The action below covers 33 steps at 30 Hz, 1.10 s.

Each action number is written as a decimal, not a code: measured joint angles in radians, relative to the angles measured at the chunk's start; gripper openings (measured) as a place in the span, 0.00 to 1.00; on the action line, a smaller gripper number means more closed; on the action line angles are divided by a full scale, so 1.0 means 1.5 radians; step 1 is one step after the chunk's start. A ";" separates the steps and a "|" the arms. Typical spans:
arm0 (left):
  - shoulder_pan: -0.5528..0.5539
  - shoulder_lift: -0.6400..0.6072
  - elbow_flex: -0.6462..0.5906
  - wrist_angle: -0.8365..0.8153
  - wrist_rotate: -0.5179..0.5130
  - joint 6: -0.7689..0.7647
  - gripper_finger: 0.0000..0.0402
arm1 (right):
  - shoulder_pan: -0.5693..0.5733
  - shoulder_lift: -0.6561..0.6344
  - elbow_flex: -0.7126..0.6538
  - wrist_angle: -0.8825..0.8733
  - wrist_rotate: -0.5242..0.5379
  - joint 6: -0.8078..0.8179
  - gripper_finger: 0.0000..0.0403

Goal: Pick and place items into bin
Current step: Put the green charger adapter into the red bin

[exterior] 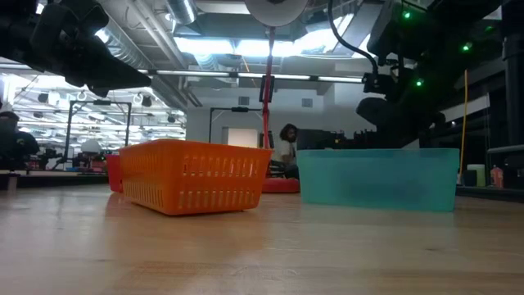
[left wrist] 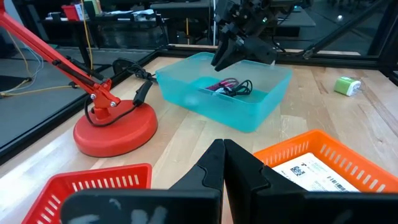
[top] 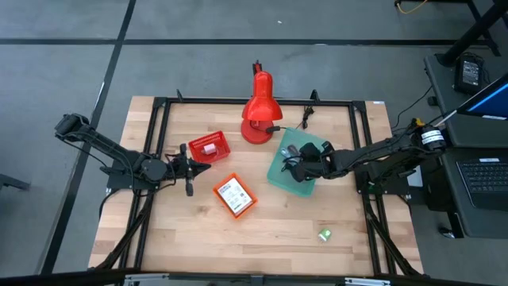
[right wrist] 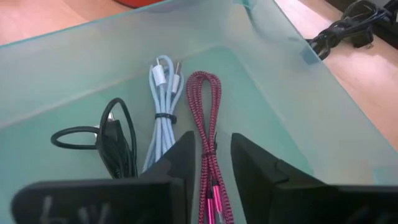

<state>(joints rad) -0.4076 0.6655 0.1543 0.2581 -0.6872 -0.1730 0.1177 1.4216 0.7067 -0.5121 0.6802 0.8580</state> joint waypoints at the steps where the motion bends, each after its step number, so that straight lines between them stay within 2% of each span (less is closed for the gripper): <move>1: 0.000 0.000 0.000 0.000 0.000 0.000 0.00 | 0.000 0.000 0.000 0.000 0.000 -0.002 0.21; 7: 0.000 0.000 0.000 0.000 0.000 0.001 0.00 | 0.001 -0.007 0.000 0.001 -0.043 -0.036 0.26; 14: 0.000 0.000 0.000 0.000 0.000 0.001 0.00 | 0.012 -0.064 0.000 0.020 -0.094 -0.073 0.26; 20: 0.000 0.000 0.000 0.000 0.000 0.001 0.00 | 0.047 -0.113 0.000 0.047 -0.110 -0.147 0.26; 27: 0.000 0.000 0.000 0.001 0.000 0.000 0.00 | 0.107 -0.131 0.000 0.117 -0.214 -0.220 0.26; 33: 0.000 0.000 0.000 0.002 0.000 -0.041 0.00 | 0.158 -0.126 0.000 0.132 -0.247 -0.227 0.26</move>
<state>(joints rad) -0.4077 0.6659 0.1543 0.2604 -0.6868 -0.2350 0.3541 1.2324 0.7071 -0.3136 0.3095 0.5179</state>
